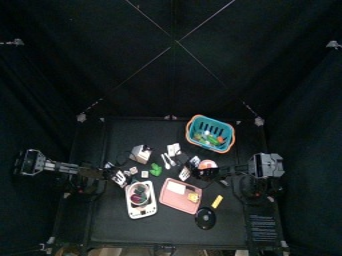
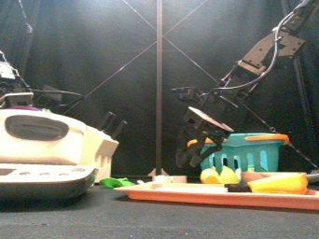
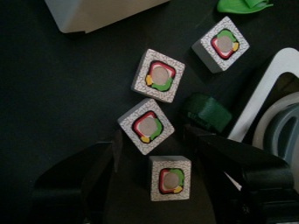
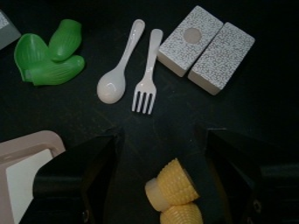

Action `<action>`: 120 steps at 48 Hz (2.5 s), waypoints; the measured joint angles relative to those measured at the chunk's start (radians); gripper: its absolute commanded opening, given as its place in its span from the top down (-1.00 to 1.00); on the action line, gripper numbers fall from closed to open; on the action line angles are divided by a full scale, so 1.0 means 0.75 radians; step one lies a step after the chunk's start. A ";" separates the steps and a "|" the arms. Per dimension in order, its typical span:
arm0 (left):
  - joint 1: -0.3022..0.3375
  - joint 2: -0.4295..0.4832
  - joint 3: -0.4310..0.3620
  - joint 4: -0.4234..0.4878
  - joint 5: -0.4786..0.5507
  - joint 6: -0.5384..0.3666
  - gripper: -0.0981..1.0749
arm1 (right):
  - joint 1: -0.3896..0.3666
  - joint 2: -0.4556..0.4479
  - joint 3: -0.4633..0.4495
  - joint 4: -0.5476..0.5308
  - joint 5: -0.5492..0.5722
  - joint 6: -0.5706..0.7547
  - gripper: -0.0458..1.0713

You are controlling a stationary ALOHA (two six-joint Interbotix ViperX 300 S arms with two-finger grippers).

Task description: Grab eggplant

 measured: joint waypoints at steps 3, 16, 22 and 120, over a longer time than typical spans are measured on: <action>-0.002 -0.006 -0.004 0.000 0.004 -0.002 -0.73 | 0.000 0.002 0.000 0.000 0.000 0.002 -0.78; -0.065 -0.166 -0.086 0.063 0.121 0.002 -0.73 | 0.002 0.002 0.008 0.000 0.000 0.000 -0.78; -0.168 -0.250 -0.123 0.115 0.172 0.014 -0.73 | 0.002 0.002 0.018 0.000 0.000 0.000 -0.78; -0.530 0.094 -0.335 -0.256 -0.098 0.779 -0.74 | 0.002 0.002 0.014 -0.004 0.000 0.002 -0.78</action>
